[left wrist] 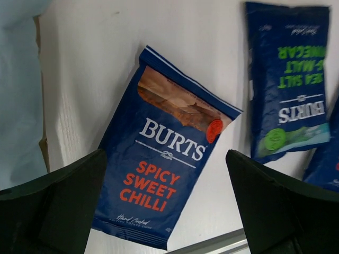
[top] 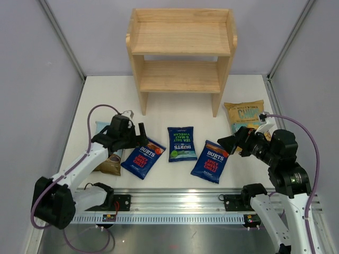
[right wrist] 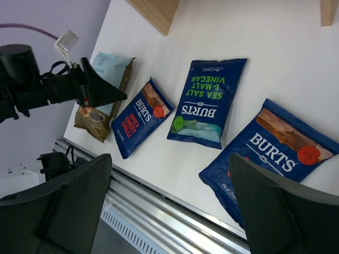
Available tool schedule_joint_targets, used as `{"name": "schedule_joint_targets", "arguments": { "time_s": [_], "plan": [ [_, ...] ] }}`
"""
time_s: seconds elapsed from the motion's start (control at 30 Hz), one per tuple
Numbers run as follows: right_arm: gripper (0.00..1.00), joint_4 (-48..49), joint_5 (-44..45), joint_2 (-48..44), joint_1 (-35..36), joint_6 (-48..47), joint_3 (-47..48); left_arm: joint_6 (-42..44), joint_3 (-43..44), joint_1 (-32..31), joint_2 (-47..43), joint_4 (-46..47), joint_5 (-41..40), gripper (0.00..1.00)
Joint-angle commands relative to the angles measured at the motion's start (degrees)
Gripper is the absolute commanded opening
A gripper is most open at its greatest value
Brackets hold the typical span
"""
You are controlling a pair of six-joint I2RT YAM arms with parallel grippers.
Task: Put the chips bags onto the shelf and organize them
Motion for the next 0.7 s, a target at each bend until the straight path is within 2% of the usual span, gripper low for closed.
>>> {"name": "schedule_joint_targets", "arguments": {
  "time_s": [0.0, 0.1, 0.37, 0.43, 0.53, 0.67],
  "plan": [
    [1.00, 4.47, -6.03, -0.42, -0.14, 2.00, -1.77, 2.65, 3.76, -3.46, 5.20, 0.93, -8.24, 0.99],
    [0.99, 5.44, -7.00, -0.42, -0.14, 2.45, -2.74, 3.09, 3.15, -4.07, 8.63, 1.71, -6.75, 0.99],
    [0.99, 4.92, -8.05, -0.95, -0.14, 1.31, -2.74, 4.32, 7.44, -8.46, 19.18, -3.64, -15.00, 0.99],
    [0.99, 4.57, -8.49, -1.04, -0.14, 0.69, -2.65, 4.41, 7.80, -8.91, 22.07, -4.00, -14.85, 0.99],
    [0.99, 3.69, -8.32, -1.21, -0.14, -0.19, -2.65, 4.59, 6.75, -9.00, 22.79, -2.07, -10.90, 0.93],
    [1.00, 2.81, -7.88, -1.48, -0.14, -0.80, -2.74, 4.15, 6.05, -9.00, 22.35, -1.80, -11.32, 0.79]
  ]
}}
